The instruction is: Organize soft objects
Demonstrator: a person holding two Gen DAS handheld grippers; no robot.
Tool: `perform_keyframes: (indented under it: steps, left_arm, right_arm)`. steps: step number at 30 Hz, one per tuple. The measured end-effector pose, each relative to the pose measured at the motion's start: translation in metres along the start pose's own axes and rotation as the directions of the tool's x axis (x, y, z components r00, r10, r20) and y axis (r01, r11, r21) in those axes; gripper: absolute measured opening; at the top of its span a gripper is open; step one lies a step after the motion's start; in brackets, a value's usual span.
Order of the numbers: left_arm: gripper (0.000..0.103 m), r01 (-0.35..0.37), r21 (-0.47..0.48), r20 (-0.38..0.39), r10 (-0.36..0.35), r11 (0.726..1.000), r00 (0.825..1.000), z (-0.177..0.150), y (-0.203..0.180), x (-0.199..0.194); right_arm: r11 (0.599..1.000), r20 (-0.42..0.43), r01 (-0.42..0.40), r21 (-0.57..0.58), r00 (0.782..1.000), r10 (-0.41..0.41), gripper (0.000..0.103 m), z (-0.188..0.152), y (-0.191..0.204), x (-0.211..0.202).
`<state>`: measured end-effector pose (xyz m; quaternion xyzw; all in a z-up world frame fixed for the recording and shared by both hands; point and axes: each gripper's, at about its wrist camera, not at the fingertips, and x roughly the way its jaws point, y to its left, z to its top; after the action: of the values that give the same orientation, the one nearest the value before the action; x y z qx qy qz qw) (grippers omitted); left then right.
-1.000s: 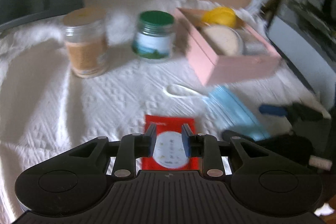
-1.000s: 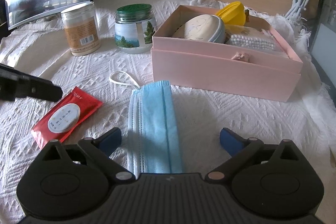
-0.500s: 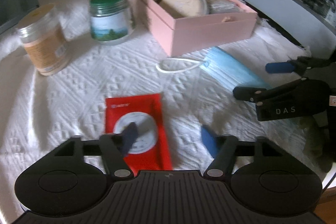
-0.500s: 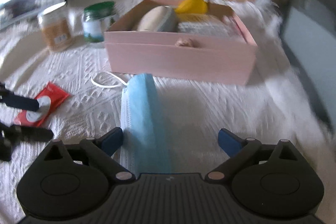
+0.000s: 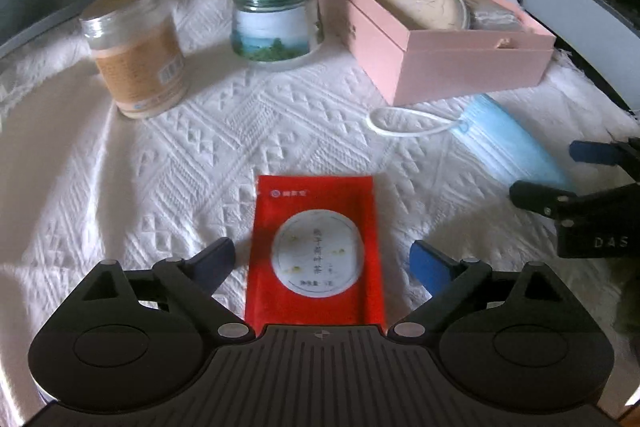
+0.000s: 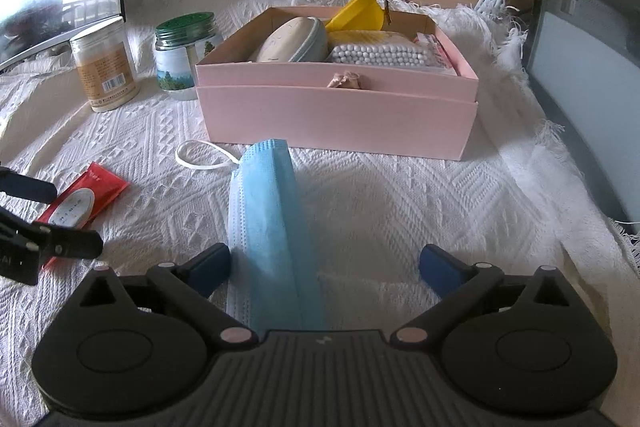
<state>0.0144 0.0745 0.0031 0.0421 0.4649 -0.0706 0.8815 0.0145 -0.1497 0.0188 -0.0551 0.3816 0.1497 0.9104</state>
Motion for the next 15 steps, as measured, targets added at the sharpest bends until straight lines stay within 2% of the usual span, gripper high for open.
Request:
perform_keyframes:
  steps: [6, 8, 9, 11, 12, 14, 15]
  left_arm:
    - [0.096, 0.019, 0.016, 0.026, -0.019, 1.0, 0.999, -0.002, 0.0, 0.001]
    - [0.088, 0.014, 0.034, 0.059, -0.016, 0.999, 0.998, -0.008, 0.002, -0.005]
    - [0.075, 0.013, 0.045, 0.081, -0.017, 0.999, 0.997, -0.01, 0.005, -0.006]
    - [0.069, 0.033, 0.037, 0.099, -0.036, 0.999, 0.994, -0.011, 0.014, -0.009]
    - [0.062, 0.044, 0.02, 0.103, -0.046, 0.999, 0.994, -0.01, 0.019, -0.011]
    - [0.058, 0.059, 0.008, 0.098, -0.06, 0.998, 0.993, -0.008, 0.023, -0.013]
    - [0.055, 0.063, 0.017, 0.1, -0.065, 0.998, 0.993, -0.008, 0.023, -0.015]
  right_arm:
    - [1.0, -0.004, 0.003, -0.004, 1.0, -0.003, 0.102, 0.001, 0.003, 0.001]
    - [1.0, -0.008, 0.004, -0.014, 1.0, -0.004, 0.097, 0.003, 0.006, 0.0]
    - [1.0, -0.009, 0.0, -0.021, 1.0, 0.0, 0.094, 0.003, 0.007, -0.001]
    - [0.999, -0.015, -0.014, -0.041, 1.0, 0.014, 0.079, 0.007, 0.011, -0.003]
    - [0.999, -0.02, -0.019, -0.047, 1.0, 0.018, 0.072, 0.009, 0.014, -0.004]
    - [0.998, -0.043, -0.042, -0.057, 0.998, 0.04, 0.04, 0.015, 0.019, -0.005]
    - [0.996, -0.058, -0.051, -0.068, 0.997, 0.047, 0.033, 0.018, 0.023, -0.007]
